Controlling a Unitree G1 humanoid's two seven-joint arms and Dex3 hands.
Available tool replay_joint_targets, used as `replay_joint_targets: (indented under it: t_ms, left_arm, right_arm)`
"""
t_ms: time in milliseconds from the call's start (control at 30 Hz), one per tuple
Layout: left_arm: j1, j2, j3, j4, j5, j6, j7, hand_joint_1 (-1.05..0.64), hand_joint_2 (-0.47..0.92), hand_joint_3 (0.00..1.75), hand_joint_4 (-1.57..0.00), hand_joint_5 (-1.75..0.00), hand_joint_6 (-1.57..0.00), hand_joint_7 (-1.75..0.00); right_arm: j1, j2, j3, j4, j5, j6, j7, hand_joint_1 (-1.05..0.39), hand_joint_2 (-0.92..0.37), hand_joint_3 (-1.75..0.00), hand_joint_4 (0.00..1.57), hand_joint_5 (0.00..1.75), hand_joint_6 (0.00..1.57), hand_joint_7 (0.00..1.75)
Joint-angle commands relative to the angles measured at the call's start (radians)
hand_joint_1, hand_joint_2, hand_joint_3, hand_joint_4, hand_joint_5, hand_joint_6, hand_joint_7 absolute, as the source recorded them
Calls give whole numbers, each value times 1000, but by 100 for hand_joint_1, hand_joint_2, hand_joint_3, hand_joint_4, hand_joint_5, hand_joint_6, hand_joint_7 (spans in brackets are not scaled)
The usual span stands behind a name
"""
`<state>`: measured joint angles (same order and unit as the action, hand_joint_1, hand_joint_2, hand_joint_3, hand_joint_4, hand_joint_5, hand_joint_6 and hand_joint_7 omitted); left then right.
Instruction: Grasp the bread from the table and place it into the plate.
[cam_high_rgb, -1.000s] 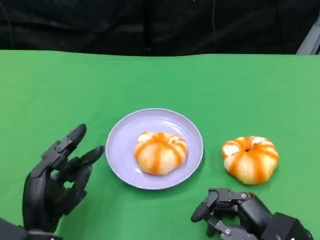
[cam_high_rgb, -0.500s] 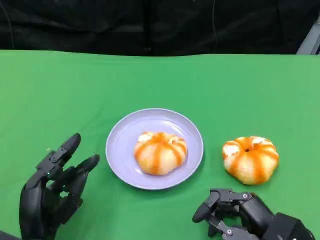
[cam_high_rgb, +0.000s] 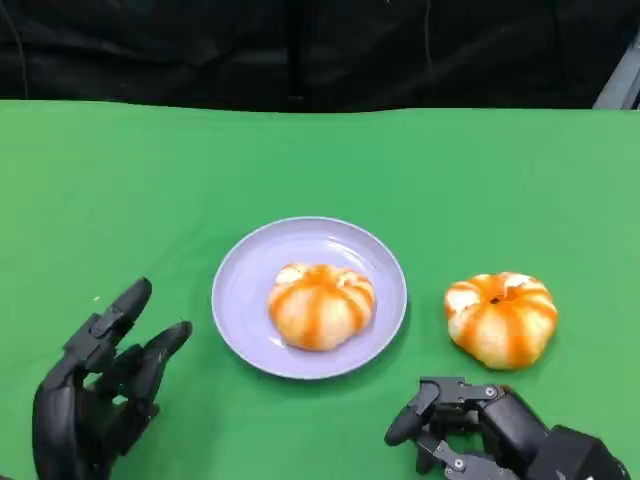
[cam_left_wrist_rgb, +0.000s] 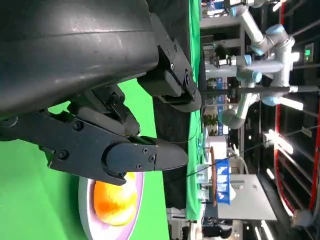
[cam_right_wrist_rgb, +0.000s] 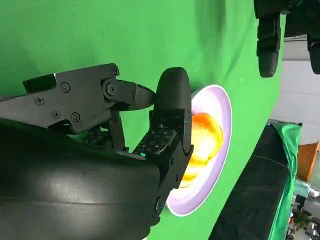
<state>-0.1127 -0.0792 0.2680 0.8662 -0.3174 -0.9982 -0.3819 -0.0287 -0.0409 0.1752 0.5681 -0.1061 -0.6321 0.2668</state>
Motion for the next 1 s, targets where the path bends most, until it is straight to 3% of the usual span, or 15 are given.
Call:
replay_joint_targets:
  t_ms: [33,1000]
  left_arm:
    - [10,7,7,-4,4,-1,16,-45,92,36,-95,-6,-70,-2]
    - [16,6,7,0,13,0,19,-44,92,36,-95,-4,-70,-1]
  right_arm:
    - [10,-13,-4,-13,11,0,1,-16,-92,-46,67,150,81,94]
    - [8,-14,-5,-7,10,-9,0,-15,-92,-46,67,149,81,94]
